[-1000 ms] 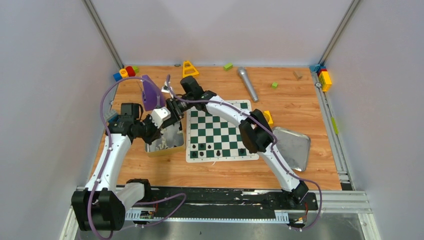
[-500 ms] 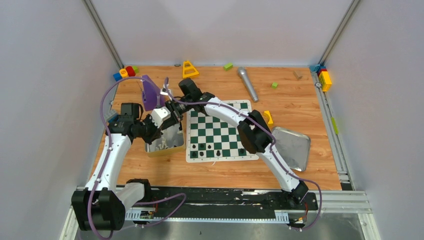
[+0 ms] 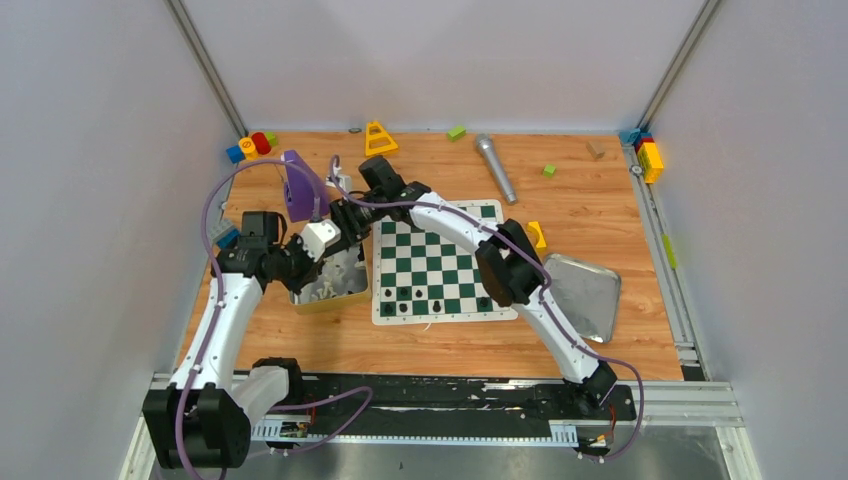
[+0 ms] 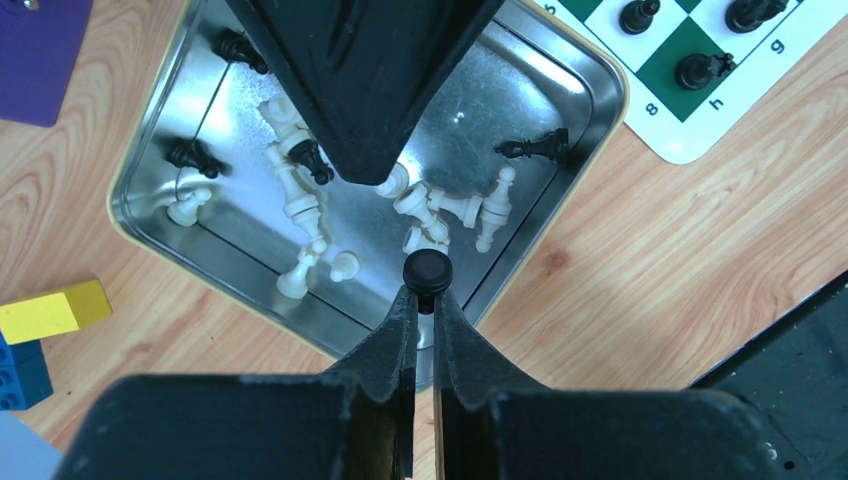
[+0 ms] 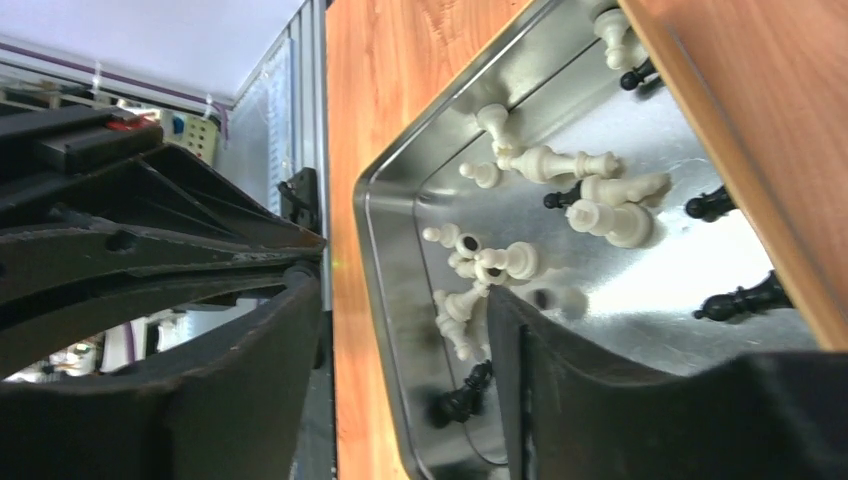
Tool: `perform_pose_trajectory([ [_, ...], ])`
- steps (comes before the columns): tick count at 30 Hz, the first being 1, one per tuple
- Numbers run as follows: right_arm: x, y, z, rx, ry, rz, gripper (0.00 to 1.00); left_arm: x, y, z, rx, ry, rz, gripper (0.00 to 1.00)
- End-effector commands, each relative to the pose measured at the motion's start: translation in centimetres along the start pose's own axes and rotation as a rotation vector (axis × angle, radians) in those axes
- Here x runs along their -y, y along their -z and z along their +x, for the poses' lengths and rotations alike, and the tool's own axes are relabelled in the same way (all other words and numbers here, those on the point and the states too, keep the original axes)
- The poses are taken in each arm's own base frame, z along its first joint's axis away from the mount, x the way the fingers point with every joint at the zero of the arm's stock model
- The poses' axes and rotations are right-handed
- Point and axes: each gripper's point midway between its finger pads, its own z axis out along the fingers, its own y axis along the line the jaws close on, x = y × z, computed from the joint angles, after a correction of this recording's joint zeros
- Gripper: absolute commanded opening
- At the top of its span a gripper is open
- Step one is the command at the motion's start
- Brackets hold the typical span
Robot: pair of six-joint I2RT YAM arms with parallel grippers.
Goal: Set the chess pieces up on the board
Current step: Place the chess piece on the chessboard.
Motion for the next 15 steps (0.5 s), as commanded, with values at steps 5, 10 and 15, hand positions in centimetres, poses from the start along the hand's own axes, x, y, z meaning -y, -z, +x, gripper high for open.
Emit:
perform_pose_trajectory([
  [5, -3.5, 4.0, -3.6, 0.063, 0.103, -0.016, 0.65, 1.0, 0.4, -3.9, 0.104, -0.039, 0.089, 0.01],
  [10, -4.3, 7.6, -3.2, 0.073, 0.069, -0.004, 0.61, 1.7, 0.0, -7.2, 0.151, -0.078, 0.124, 0.02],
  [15, -3.9, 13.9, -2.6, 0.128, 0.076, 0.07, 0.59, 3.3, -1.8, -10.1, 0.115, -0.183, 0.155, 0.04],
])
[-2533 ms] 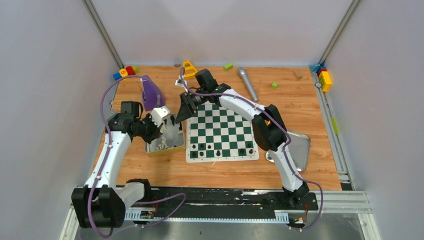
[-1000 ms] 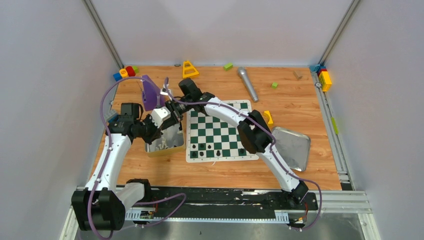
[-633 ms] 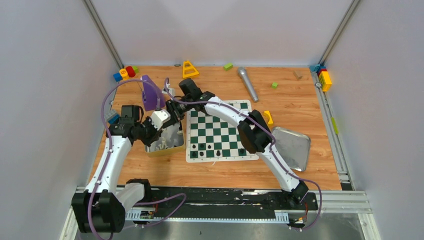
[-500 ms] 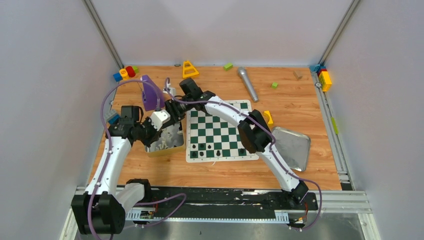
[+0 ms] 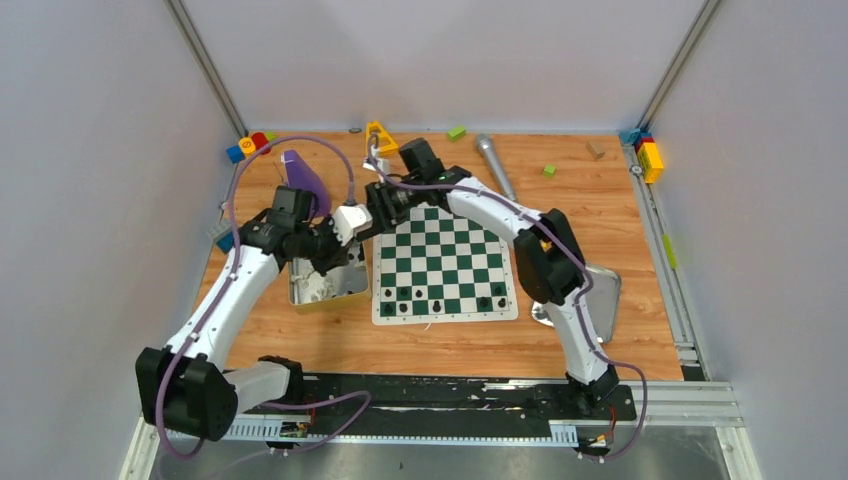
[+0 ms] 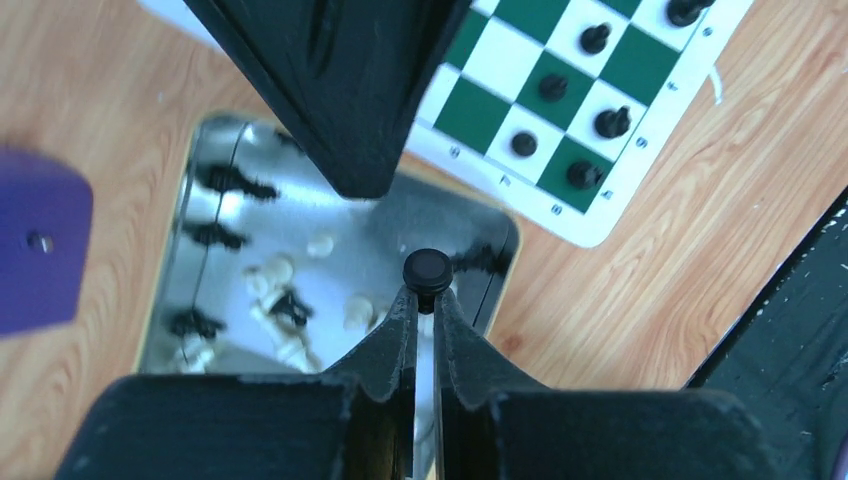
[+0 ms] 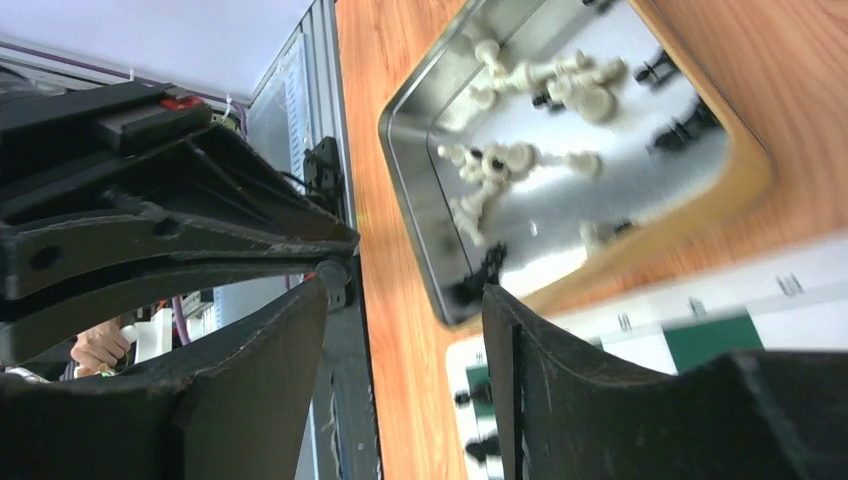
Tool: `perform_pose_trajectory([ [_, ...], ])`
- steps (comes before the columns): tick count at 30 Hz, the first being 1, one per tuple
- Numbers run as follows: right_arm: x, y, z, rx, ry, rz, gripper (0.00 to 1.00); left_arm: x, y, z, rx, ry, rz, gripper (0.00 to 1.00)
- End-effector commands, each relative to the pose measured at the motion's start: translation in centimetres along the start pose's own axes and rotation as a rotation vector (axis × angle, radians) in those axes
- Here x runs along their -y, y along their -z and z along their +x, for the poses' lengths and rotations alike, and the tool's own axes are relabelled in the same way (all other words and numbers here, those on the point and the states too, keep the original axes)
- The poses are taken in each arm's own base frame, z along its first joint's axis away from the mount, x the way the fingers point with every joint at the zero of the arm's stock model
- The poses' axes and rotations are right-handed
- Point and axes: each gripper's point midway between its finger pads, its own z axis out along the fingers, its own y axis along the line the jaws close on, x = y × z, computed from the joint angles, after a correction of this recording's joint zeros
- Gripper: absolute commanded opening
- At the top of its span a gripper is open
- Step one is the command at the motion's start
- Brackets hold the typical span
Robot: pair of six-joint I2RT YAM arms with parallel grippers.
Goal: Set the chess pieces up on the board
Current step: Place the chess piece on the chessboard.
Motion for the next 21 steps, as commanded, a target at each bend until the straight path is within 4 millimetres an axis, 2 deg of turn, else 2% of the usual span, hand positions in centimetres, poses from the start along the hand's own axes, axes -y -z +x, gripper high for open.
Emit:
perform_pose_trajectory([
  [1, -2.2, 8.0, -2.5, 0.116, 0.119, 0.04, 0.59, 0.5, -1.3, -4.7, 0.023, -0.113, 0.004, 0.04],
  [2, -1.6, 9.6, -2.3, 0.135, 0.125, 0.068, 0.59, 0.5, -2.1, -4.8, -0.002, -0.122, 0.016, 0.04],
  [3, -0.7, 11.2, -2.0, 0.15, 0.12, 0.103, 0.59, 0.8, -2.4, -5.8, -0.01, -0.164, 0.014, 0.04],
  [4, 0.2, 12.8, -1.6, 0.165, 0.11, 0.14, 0.59, 1.1, -3.4, -5.5, -0.052, -0.169, 0.037, 0.04],
  [5, 1.0, 14.5, -1.3, 0.182, 0.102, 0.173, 0.59, 1.5, -3.7, -6.7, -0.065, -0.214, 0.033, 0.03],
  [6, 2.1, 16.2, -0.8, 0.199, 0.086, 0.208, 0.58, 1.9, -4.7, -6.1, -0.122, -0.217, 0.063, 0.03],
  [7, 3.0, 18.1, -0.3, 0.221, 0.072, 0.246, 0.58, 2.3, -4.9, -7.5, -0.131, -0.264, 0.056, 0.03],
  [8, 3.8, 19.6, 0.4, 0.236, 0.057, 0.274, 0.58, 2.9, -5.9, -6.7, -0.204, -0.272, 0.086, 0.03],
  [9, 4.8, 22.0, 0.8, 0.267, 0.038, 0.312, 0.57, 3.4, -5.9, -7.5, -0.243, -0.323, 0.084, 0.03],
  [10, 5.3, 23.7, 1.3, 0.29, 0.029, 0.339, 0.57, 3.6, -7.3, -6.8, -0.315, -0.337, 0.103, 0.03],
  [11, 5.7, 25.5, 1.8, 0.313, 0.017, 0.365, 0.57, 3.8, -7.1, -7.8, -0.356, -0.392, 0.082, 0.03],
  [12, 6.1, 27.2, 2.5, 0.336, 0.005, 0.392, 0.57, 3.9, -8.7, -7.0, -0.431, -0.408, 0.102, 0.02],
  [13, 6.2, 28.9, 2.9, 0.362, 0.001, 0.419, 0.57, 4.3, -8.6, -8.1, -0.456, -0.448, 0.09, 0.02],
  [14, 6.2, 30.5, 3.4, 0.389, -0.007, 0.442, 0.57, 4.3, -10.0, -7.5, -0.522, -0.465, 0.104, 0.02],
  [17, 6.0, 35.5, 5.0, 0.47, -0.004, 0.512, 0.57, 4.8, -12.2, -8.3, -0.649, -0.537, 0.1, 0.02],
  [21, 5.1, 39.5, 7.6, 0.548, 0.004, 0.58, 0.57, 5.1, -13.7, -9.7, -0.763, -0.592, 0.106, 0.02],
])
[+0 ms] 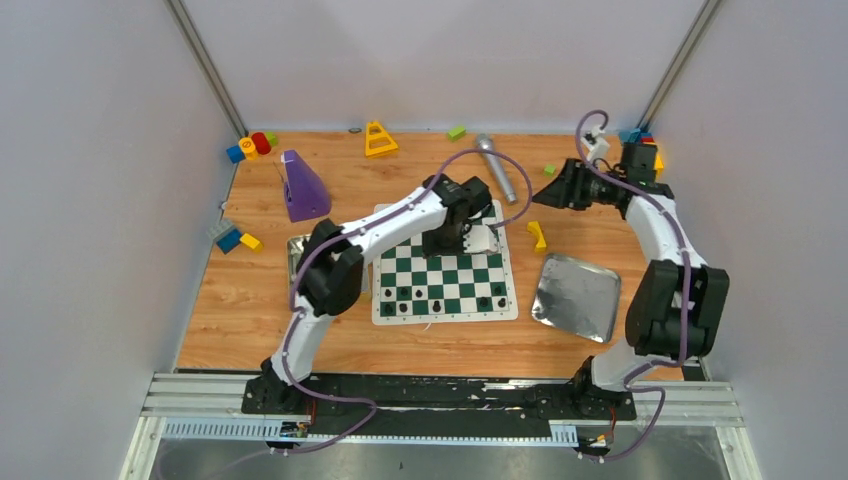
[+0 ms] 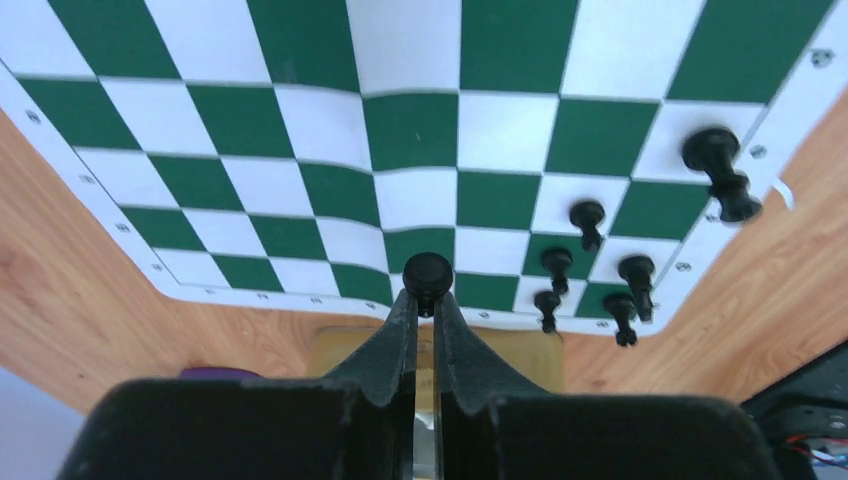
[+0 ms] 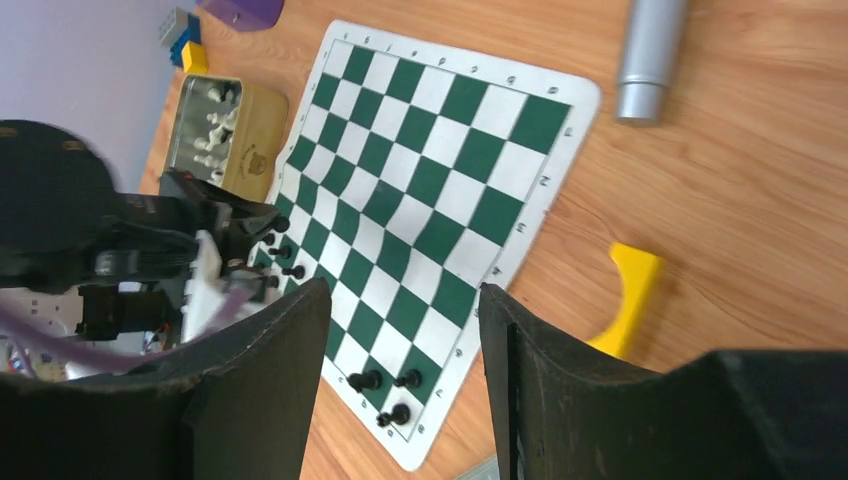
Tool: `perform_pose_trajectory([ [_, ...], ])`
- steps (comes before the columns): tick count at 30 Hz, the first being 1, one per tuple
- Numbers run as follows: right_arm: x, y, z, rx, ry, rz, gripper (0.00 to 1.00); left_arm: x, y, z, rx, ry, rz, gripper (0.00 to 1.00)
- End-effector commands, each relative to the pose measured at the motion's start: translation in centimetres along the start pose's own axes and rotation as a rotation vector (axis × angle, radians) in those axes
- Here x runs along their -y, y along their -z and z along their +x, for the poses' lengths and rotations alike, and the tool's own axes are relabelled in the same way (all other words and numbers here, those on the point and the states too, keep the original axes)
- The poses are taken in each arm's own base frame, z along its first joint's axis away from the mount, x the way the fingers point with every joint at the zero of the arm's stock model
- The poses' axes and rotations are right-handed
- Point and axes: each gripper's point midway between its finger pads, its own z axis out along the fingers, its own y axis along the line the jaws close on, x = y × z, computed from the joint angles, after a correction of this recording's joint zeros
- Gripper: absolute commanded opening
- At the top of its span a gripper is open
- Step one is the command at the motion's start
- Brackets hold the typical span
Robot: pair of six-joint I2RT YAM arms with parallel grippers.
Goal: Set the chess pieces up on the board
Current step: Place the chess piece on the chessboard.
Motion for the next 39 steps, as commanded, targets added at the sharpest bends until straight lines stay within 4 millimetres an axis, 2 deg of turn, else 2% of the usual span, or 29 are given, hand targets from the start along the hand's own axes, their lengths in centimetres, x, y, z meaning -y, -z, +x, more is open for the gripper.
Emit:
perform_pose_trajectory([
  [1, -1.1, 5.0, -0.7, 0.112, 0.129, 0.006, 0.57, -0.2, 1.5, 0.7, -0.216, -0.083, 0.002, 0.02],
  [2, -0.9, 5.8, -0.5, 0.127, 0.134, 0.013, 0.57, -0.4, 1.3, 0.4, -0.249, -0.097, 0.013, 0.02],
  [3, -0.9, 6.5, -0.3, 0.143, 0.139, 0.022, 0.57, -1.0, 2.1, -0.4, -0.245, -0.114, -0.018, 0.03],
  [4, -0.8, 7.1, 0.0, 0.153, 0.136, 0.024, 0.57, -0.5, 1.1, 0.3, -0.318, -0.136, 0.023, 0.03],
  [7, -0.6, 8.5, 0.5, 0.183, 0.12, 0.011, 0.57, -0.7, 0.4, 0.9, -0.443, -0.234, -0.018, 0.04],
  [12, -0.6, 10.1, 0.4, 0.223, 0.089, -0.029, 0.57, -1.0, -0.5, 1.7, -0.554, -0.293, -0.057, 0.06],
  [17, -1.0, 10.3, 0.5, 0.227, 0.079, -0.062, 0.57, -1.5, 0.1, 2.5, -0.612, -0.313, -0.097, 0.06],
  [22, -1.3, 10.4, 0.6, 0.228, 0.076, -0.074, 0.57, -0.4, 0.0, 4.8, -0.693, -0.336, -0.056, 0.07],
  [26, -1.3, 10.4, 0.7, 0.227, 0.067, -0.081, 0.57, 0.2, 0.3, 5.9, -0.696, -0.314, -0.021, 0.08],
  [31, -1.1, 10.3, 0.8, 0.223, 0.049, -0.093, 0.57, -0.6, 0.5, 7.4, -0.689, -0.242, -0.005, 0.09],
  [39, -0.8, 10.1, 1.0, 0.217, 0.033, -0.096, 0.57, -0.4, 0.1, 8.6, -0.684, -0.213, 0.049, 0.09],
])
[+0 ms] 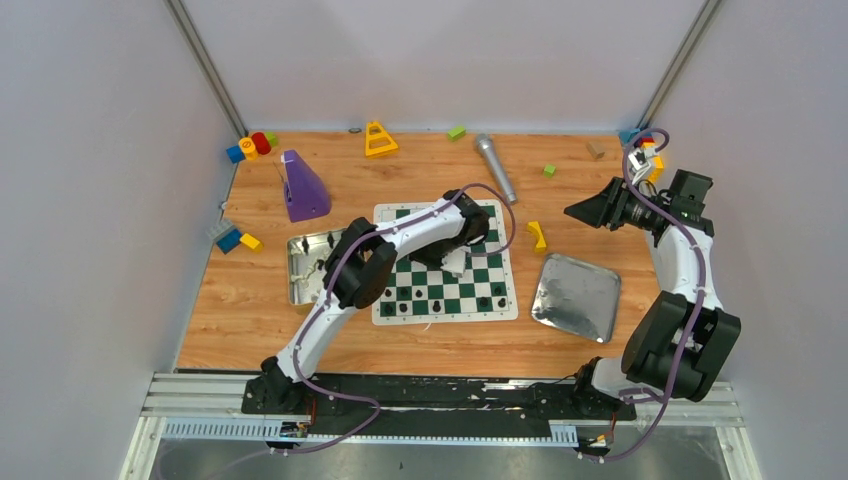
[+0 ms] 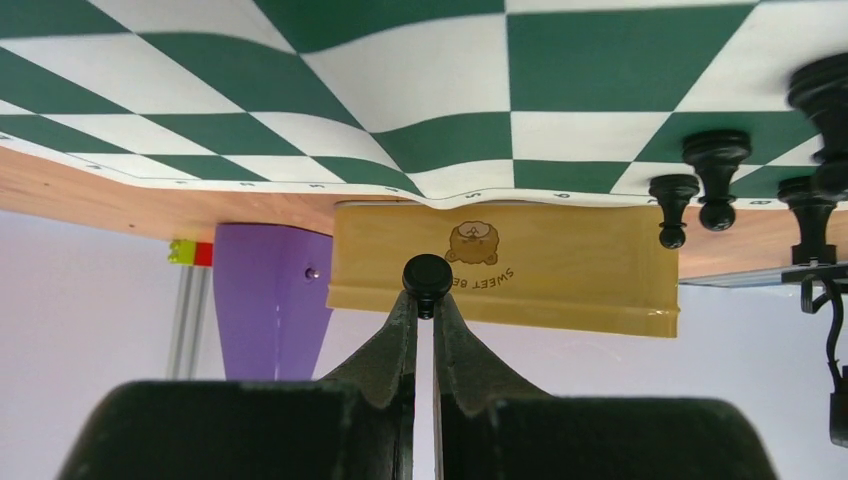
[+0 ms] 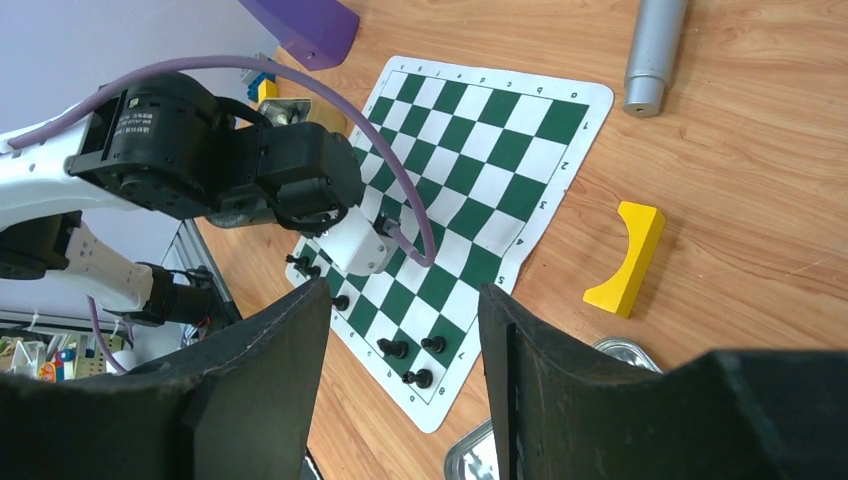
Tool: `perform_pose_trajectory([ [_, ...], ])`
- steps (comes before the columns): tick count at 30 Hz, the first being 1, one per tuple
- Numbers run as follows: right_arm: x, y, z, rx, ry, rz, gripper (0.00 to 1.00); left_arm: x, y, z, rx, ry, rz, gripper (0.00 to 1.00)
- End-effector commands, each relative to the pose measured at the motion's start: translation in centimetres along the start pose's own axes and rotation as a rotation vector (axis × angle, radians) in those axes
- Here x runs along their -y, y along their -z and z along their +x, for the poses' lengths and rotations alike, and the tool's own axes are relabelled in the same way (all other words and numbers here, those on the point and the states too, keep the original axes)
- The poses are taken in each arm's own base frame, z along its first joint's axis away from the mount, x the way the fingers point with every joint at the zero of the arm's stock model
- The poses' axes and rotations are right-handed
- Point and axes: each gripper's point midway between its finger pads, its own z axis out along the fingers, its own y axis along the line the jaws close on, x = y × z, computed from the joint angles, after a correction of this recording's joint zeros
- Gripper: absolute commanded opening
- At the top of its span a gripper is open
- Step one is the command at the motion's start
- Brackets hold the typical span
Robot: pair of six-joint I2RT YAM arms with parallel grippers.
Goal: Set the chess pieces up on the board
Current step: Place the chess piece on the chessboard.
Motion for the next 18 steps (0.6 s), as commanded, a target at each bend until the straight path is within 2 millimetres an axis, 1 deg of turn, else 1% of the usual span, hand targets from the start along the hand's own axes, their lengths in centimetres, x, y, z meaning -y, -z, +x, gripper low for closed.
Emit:
perform_pose_trajectory([
  [1, -0.3, 0.0, 0.1, 0.0, 0.006, -0.036, 0.57, 1.6, 1.1, 2.9, -0.037, -0.027, 0.074, 0.1],
  [5, -0.2, 0.0, 0.1, -0.001, 0.002, -0.037, 0.57, 1.6, 0.5, 2.8, -0.047, -0.035, 0.09, 0.14],
  [9, -0.1, -0.1, 0.3, -0.003, -0.004, -0.038, 0.57, 1.4, 0.3, 2.2, -0.033, -0.025, 0.098, 0.17],
  [14, -0.1, 0.0, 0.3, -0.003, -0.007, -0.038, 0.57, 1.3, 0.1, 1.5, -0.015, -0.015, 0.11, 0.18],
  [18, 0.1, -0.1, 0.3, -0.005, -0.012, -0.036, 0.57, 2.0, -0.3, 1.0, -0.021, -0.017, 0.134, 0.16],
])
